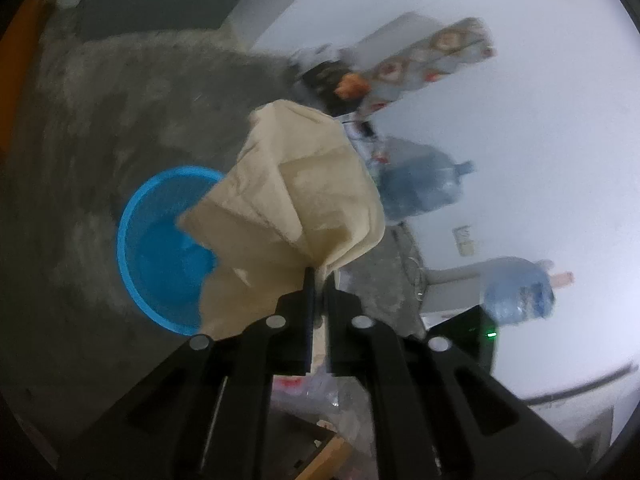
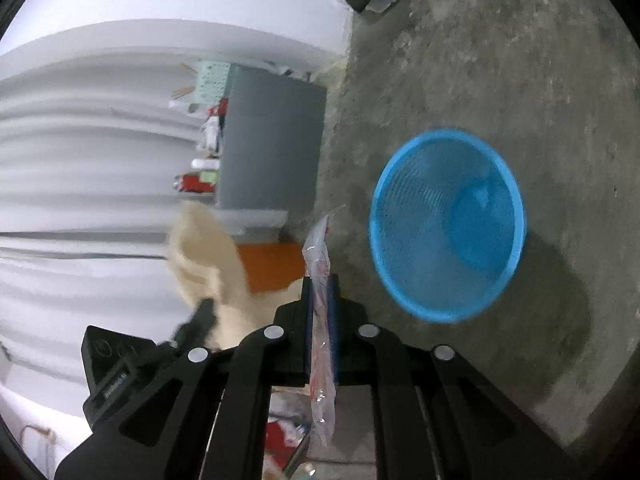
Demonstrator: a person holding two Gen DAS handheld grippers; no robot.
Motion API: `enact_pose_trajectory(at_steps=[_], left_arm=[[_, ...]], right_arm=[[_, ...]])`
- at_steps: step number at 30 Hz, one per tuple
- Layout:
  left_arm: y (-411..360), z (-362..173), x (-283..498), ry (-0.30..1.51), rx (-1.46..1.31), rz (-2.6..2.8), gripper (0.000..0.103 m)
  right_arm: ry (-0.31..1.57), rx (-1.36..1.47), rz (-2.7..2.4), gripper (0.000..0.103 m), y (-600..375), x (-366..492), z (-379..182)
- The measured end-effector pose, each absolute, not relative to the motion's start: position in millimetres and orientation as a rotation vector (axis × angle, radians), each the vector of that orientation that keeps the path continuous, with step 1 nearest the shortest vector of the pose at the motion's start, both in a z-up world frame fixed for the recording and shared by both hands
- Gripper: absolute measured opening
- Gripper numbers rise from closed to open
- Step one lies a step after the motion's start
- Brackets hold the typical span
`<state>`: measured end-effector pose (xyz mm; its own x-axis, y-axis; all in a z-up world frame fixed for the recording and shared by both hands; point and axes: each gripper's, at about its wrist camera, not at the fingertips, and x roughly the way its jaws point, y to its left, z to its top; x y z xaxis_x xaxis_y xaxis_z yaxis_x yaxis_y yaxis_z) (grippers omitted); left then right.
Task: Collect trash
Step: 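Carry the napkin and bag to the blue basket and open both tools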
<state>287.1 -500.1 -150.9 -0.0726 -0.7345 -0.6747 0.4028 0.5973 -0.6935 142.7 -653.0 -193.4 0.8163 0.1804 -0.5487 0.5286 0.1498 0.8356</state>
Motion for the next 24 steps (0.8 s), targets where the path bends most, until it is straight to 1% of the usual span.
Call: enact_pose_trajectory(at_steps=[1,2,3,4,10,15,20,24], left_arm=[[-504.1,-160.2,288.7,1.353,-0.31,-0.926,0.034],[-506.0,-168.8,290.5,1.361,-0.309,-0.881,0.043],[-509.0,-177.4,293.6,1.37,-0.308,-0.852,0.048],[-508.5,-184.2,295.1,1.382,-0.31,-0.827,0.048],[-492.2,-197.6,303.6,1.411,-0.357,-0.823,0.049],[-472.6,-187.1,308.7,1.376,-0.426,-0.857,0.049],[-438.3,-123.4,298.5,1.268,-0.473,-0.948,0.049],[-393.1,-56.2,283.1,1.129,-0.453,-0.996,0.049]], right_arm=[[0.633,1.427,-0.291,0.014,-657.4,150.1,-202.3],[0.643,1.438,-0.305,0.018,-661.8,153.9,-210.7],[0.662,1.443,-0.328,0.034,-664.5,160.2,-220.9],[0.67,1.443,-0.358,0.045,-666.5,160.2,-227.8],[0.702,1.448,-0.419,0.045,-671.4,165.1,-259.8],[0.715,1.386,-0.44,0.045,-667.5,156.1,-253.3],[0.684,1.231,-0.44,0.045,-661.1,143.0,-213.0],[0.668,1.112,-0.392,0.045,-648.4,137.0,-181.5]])
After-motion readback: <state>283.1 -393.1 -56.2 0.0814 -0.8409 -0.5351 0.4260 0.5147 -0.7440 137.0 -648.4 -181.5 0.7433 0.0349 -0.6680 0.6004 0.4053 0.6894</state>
